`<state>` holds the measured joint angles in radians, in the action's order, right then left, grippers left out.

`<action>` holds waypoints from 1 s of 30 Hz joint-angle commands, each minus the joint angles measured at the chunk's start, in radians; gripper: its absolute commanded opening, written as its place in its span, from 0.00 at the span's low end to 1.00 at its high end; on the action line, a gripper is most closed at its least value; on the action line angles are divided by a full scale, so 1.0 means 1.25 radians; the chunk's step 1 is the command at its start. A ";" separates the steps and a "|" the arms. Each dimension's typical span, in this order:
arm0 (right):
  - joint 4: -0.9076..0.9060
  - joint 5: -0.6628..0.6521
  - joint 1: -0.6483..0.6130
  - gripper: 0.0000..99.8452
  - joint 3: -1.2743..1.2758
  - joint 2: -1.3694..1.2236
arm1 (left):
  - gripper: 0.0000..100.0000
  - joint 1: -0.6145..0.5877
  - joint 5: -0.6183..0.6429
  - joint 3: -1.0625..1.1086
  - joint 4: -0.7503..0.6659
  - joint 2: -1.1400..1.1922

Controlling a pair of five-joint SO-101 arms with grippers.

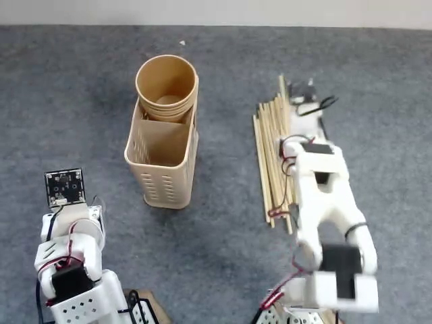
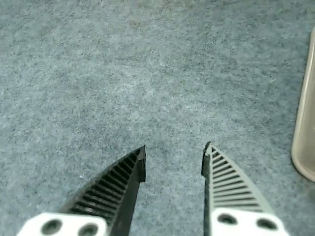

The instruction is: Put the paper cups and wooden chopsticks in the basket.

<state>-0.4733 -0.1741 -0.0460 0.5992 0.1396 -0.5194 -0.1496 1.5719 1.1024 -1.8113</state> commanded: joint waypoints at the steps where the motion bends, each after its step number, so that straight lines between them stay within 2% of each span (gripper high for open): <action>1: 0.004 0.056 0.002 0.00 -0.037 0.240 | 0.21 0.010 -0.010 -0.002 -0.014 -0.004; 5: 0.004 0.106 -0.036 0.00 -0.040 0.445 | 0.21 0.010 -0.010 -0.002 -0.015 -0.004; 9: 0.048 0.110 -0.137 0.00 -0.062 0.536 | 0.21 0.012 -0.010 -0.002 -0.015 -0.004; 13: 0.143 0.107 -0.239 0.00 -0.100 0.528 | 0.21 0.012 -0.010 0.004 -0.015 -0.004; 22: 0.144 0.120 -0.435 0.00 -0.305 0.425 | 0.21 0.041 -0.011 0.009 -0.016 -0.004; 26: 0.145 0.207 -0.485 0.00 -0.296 0.391 | 0.21 0.041 -0.011 0.009 -0.016 -0.004; 30: 0.209 0.218 -0.501 0.00 -0.207 0.376 | 0.21 0.041 -0.011 0.009 -0.016 -0.004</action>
<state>-0.2831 0.0821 -0.6506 0.2984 0.6122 -0.4826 -0.1496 1.5904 1.0994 -1.8113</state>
